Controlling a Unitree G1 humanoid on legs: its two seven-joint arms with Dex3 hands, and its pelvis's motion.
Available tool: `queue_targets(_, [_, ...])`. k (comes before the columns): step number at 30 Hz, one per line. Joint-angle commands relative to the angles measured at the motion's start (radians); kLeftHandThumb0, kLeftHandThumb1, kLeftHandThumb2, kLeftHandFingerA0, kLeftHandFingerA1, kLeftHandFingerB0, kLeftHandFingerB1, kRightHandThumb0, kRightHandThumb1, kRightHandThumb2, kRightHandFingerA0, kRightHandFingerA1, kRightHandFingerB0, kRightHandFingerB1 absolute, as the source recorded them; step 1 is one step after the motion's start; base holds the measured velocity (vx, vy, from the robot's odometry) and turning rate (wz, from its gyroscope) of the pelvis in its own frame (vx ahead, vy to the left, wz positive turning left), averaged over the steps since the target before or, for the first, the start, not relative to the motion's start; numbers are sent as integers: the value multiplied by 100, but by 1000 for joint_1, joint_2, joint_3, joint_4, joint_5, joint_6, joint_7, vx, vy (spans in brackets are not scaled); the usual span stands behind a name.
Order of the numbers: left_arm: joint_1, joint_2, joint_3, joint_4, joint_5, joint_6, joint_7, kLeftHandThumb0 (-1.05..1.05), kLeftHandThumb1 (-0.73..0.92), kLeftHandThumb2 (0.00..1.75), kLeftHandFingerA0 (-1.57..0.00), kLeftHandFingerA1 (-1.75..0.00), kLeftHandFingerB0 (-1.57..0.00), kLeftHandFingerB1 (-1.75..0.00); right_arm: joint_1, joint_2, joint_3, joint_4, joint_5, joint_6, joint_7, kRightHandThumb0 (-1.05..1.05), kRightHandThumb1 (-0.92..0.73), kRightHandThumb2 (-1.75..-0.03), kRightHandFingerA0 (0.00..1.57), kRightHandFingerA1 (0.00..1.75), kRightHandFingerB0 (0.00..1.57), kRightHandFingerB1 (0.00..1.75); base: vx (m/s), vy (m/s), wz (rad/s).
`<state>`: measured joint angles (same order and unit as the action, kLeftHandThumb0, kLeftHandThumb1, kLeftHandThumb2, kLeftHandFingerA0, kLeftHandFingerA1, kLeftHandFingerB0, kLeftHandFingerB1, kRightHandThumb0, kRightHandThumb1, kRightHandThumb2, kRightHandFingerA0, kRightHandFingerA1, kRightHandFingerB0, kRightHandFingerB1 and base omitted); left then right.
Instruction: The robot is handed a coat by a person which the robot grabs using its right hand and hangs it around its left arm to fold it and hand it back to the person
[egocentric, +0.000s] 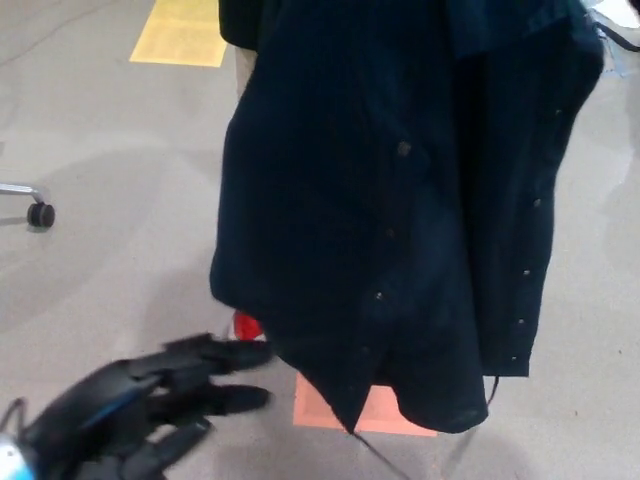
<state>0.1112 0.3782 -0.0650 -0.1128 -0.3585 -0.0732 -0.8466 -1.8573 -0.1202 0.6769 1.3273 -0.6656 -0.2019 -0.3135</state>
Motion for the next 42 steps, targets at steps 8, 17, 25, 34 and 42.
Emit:
queue_targets(8, [-186,-69,-303,-47,-13,305,-45,-73,89,66,-23,-40,-16,-35,-96,184,-76,-49,44,-115,135,-39,-76,-65,82,140,79,66,0,0,0])
queue_targets(17, [-334,-212,-363,152,37,343,29,-70,87,64,-28,-40,-18,-34,-114,273,-241,-143,149,-214,291,-36,-81,-64,84,108,79,56,0,0,0])
queue_targets(25, [-462,-379,-341,366,106,301,164,-69,87,65,-23,-37,-15,-32,-111,311,-325,-340,234,-129,515,-30,-65,-107,90,96,77,78,0,0,0])
queue_targets(34, [-717,-541,-250,660,202,213,394,-70,83,66,-26,-32,-21,-30,-9,359,-385,-685,344,88,682,-27,-84,-65,110,82,90,75,0,0,0])
queue_targets(42, [-959,-497,-136,955,230,40,502,-66,90,68,-25,-31,-28,-31,45,334,-412,-939,357,280,783,-31,-87,-65,105,71,99,70,0,0,0])
